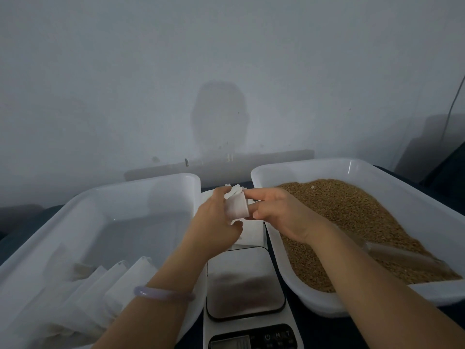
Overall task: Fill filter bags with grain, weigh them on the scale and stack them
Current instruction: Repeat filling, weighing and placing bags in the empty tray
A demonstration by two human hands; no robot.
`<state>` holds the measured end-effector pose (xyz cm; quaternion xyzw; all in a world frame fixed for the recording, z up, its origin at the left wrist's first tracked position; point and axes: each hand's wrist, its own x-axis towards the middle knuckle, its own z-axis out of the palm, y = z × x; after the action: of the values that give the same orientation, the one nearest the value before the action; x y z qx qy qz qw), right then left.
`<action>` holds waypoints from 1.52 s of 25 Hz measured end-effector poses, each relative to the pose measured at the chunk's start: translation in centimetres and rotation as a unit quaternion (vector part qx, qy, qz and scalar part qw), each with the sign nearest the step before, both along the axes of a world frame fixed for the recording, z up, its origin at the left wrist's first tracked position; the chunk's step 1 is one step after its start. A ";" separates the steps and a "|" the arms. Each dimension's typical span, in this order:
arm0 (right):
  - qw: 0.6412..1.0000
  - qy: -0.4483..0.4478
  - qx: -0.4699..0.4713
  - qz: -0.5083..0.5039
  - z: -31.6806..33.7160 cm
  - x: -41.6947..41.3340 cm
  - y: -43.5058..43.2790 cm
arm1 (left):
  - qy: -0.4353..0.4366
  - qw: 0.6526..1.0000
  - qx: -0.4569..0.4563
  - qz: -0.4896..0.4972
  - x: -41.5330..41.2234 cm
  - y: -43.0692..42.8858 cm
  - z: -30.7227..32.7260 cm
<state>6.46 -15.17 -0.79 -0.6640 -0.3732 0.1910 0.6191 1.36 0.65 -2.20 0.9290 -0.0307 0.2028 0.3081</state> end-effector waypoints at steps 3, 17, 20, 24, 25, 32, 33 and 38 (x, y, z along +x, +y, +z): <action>1.000 0.012 -0.008 -0.008 0.0 0.0 0.0 | 0.031 0.999 0.013 0.005 -0.3 0.0 -0.5; 0.894 -0.128 -0.303 -0.305 1.7 2.2 -8.3 | 0.023 0.993 -0.116 0.021 -1.7 0.3 -0.7; 0.750 -0.115 -0.611 -0.224 0.6 2.2 -14.2 | 0.023 0.981 -0.194 0.013 -1.8 0.0 0.0; 0.731 -0.056 -0.642 -0.224 -1.2 1.3 -16.7 | -0.007 0.989 -0.145 0.028 -1.4 -0.9 0.7; 0.742 -0.064 -0.625 -0.234 -1.3 1.3 -16.7 | -0.005 0.987 -0.157 0.022 -1.2 -0.9 0.6; 0.745 -0.122 -0.552 -0.355 -0.3 3.3 -16.7 | 0.014 0.969 -0.245 -0.015 -1.2 -0.3 -0.3; 0.727 -0.122 -0.575 -0.355 -0.4 3.7 -16.9 | 0.013 0.968 -0.251 -0.017 -1.1 -0.3 -0.3; 0.670 -0.139 -0.633 -0.363 -1.3 5.2 -16.5 | 0.025 0.963 -0.268 -0.028 -1.2 -0.4 -0.4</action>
<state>11.71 -31.64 -2.05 -0.9985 0.0257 0.0466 0.0119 0.14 0.21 -2.60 0.8161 0.0064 0.1712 0.5519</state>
